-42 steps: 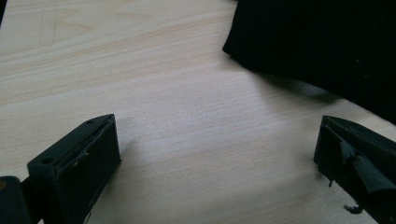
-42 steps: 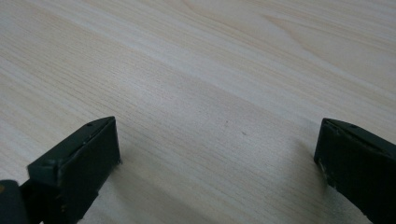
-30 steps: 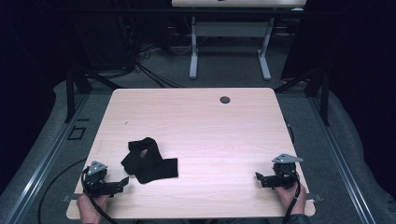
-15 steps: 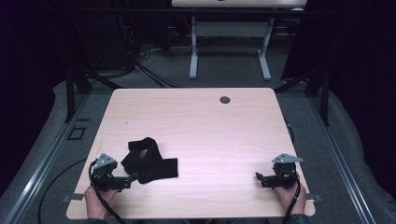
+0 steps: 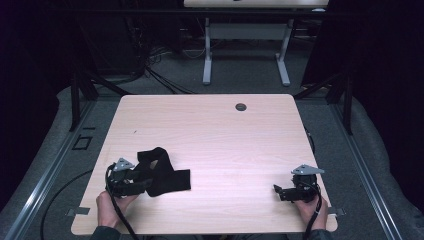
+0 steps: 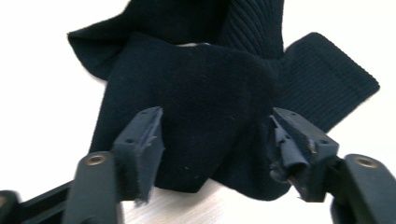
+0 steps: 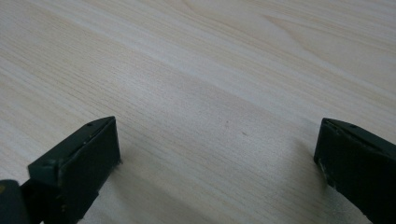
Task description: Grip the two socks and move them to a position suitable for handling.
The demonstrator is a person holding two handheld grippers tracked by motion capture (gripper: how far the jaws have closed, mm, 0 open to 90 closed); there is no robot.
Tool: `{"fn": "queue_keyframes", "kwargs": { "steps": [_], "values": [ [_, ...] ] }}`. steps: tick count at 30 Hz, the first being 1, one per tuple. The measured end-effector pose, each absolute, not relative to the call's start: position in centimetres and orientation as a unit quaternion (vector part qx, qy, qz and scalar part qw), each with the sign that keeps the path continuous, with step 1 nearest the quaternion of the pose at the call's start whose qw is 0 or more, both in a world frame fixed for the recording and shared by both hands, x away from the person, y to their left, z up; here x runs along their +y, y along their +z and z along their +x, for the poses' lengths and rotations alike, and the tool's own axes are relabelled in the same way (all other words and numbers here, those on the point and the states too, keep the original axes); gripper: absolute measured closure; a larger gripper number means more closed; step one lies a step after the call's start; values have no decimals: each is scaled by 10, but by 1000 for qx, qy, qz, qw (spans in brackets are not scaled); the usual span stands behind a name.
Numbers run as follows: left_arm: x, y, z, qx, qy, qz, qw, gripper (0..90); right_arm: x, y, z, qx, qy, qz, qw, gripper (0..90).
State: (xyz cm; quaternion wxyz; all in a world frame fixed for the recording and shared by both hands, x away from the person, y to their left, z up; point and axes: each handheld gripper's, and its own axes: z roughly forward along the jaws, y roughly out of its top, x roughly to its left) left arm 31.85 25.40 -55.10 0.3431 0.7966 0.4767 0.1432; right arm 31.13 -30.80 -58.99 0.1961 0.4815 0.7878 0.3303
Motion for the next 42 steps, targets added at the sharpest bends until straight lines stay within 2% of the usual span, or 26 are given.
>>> {"fn": "queue_keyframes", "kwargs": {
  "steps": [5,10,14,21,35,42],
  "values": [
    [252,-553,319,472,142,805,331,533,-308,-590,311,787,330,482,198,0],
    [248,-557,319,469,138,810,323,721,-308,-590,311,788,329,481,197,0],
    [246,-557,317,461,138,814,326,808,-308,-590,311,787,330,482,198,0],
    [248,-553,314,460,141,812,331,834,-308,-590,311,787,330,482,198,0],
    [252,-551,308,465,140,810,328,785,-308,-590,311,788,328,481,197,0],
    [254,-551,305,461,144,810,332,851,-308,-590,311,788,328,481,197,0]
  ]
}}
